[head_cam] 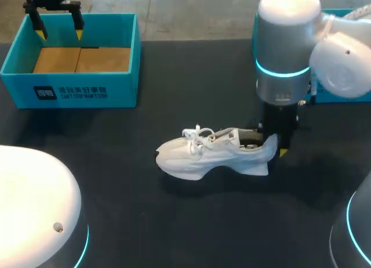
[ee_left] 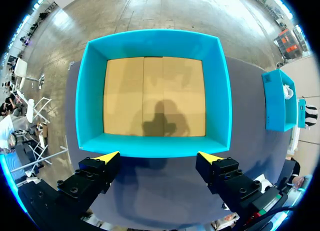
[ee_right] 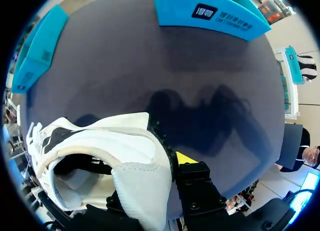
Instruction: Take the shoe out of the shoebox, open the shoe tongue, remove and reinsert the insole, then place the shoe into the shoebox
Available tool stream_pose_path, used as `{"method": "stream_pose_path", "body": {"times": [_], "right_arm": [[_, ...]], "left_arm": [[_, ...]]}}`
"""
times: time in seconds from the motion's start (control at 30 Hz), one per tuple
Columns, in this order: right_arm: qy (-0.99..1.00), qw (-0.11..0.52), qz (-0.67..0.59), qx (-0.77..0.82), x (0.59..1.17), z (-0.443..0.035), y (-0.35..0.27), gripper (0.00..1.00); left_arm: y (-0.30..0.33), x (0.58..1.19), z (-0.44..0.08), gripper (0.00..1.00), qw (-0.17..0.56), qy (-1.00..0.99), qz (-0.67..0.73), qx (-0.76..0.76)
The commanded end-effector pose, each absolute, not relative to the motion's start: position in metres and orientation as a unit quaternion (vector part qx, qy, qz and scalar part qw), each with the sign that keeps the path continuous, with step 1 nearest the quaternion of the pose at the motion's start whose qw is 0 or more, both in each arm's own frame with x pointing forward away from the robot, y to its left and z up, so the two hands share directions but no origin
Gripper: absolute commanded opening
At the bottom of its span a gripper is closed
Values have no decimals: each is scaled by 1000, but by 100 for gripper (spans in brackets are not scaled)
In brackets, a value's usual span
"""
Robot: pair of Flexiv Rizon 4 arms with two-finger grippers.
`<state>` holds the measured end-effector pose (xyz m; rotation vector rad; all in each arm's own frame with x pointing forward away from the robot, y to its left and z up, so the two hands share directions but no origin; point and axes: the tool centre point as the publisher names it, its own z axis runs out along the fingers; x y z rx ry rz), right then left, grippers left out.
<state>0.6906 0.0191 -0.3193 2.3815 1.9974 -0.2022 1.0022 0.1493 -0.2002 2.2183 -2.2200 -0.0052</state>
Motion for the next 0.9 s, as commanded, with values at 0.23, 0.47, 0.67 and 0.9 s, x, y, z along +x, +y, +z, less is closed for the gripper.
{"method": "stream_pose_path", "body": {"times": [0.23,0.47,0.67,0.9], "right_arm": [[638,9,-68,767,690,-351,29,0],[641,6,-69,765,685,-362,37,0],[647,11,-72,759,682,-368,51,0],[651,14,-75,755,677,-376,62,0]], "left_arm": [[150,1002,-200,100,1,-707,-1,707],[150,1002,-200,100,1,-707,-1,707],[150,1002,-200,100,1,-707,-1,707],[150,1002,-200,100,1,-707,-1,707]]}}
